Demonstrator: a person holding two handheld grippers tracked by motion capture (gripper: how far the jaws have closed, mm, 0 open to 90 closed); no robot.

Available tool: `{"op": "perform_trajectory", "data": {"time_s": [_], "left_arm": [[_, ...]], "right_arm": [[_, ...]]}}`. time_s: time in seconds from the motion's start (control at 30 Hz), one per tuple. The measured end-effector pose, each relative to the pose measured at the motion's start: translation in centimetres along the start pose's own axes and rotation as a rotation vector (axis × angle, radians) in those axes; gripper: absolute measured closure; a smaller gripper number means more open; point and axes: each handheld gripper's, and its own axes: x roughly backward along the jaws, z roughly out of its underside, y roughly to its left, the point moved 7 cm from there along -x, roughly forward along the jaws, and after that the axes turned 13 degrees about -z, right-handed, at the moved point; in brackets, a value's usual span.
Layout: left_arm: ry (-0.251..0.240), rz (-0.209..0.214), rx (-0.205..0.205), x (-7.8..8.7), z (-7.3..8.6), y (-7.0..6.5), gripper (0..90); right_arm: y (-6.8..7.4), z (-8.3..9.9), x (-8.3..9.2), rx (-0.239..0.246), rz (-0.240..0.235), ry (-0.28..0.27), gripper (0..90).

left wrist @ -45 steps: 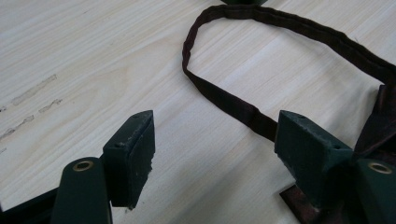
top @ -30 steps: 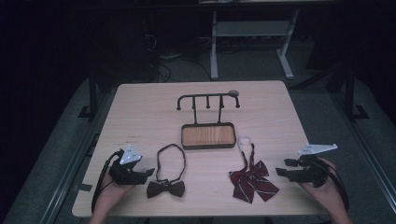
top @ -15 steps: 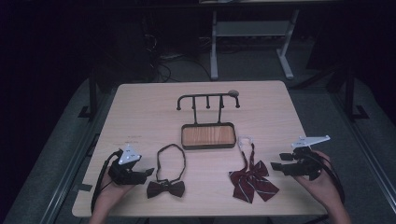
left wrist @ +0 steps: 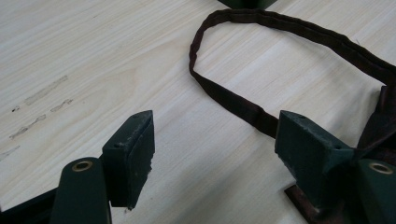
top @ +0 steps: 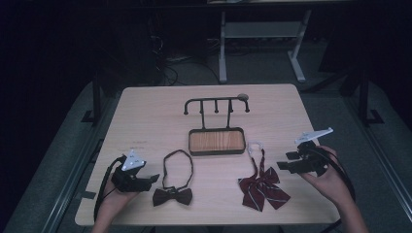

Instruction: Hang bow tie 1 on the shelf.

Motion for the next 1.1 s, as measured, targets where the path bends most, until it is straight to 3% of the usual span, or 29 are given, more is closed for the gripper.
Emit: {"op": "perform_trajectory", "data": {"time_s": [0.5, 0.7, 1.1], "left_arm": [[0.003, 0.001, -0.004, 0.0, 0.1, 0.1, 28.8], [0.002, -0.001, -0.005, 0.0, 0.0, 0.1, 28.8], [0.003, 0.002, -0.01, 0.0, 0.1, 0.1, 28.8]], "right_arm": [[-0.7, -2.9, -2.3, -0.016, 0.001, 0.079, 44.2], [-1.0, -4.0, -2.6, -0.034, -0.005, 0.077, 45.2], [-2.3, -5.9, -4.6, -0.073, 0.033, 0.127, 47.4]]}}
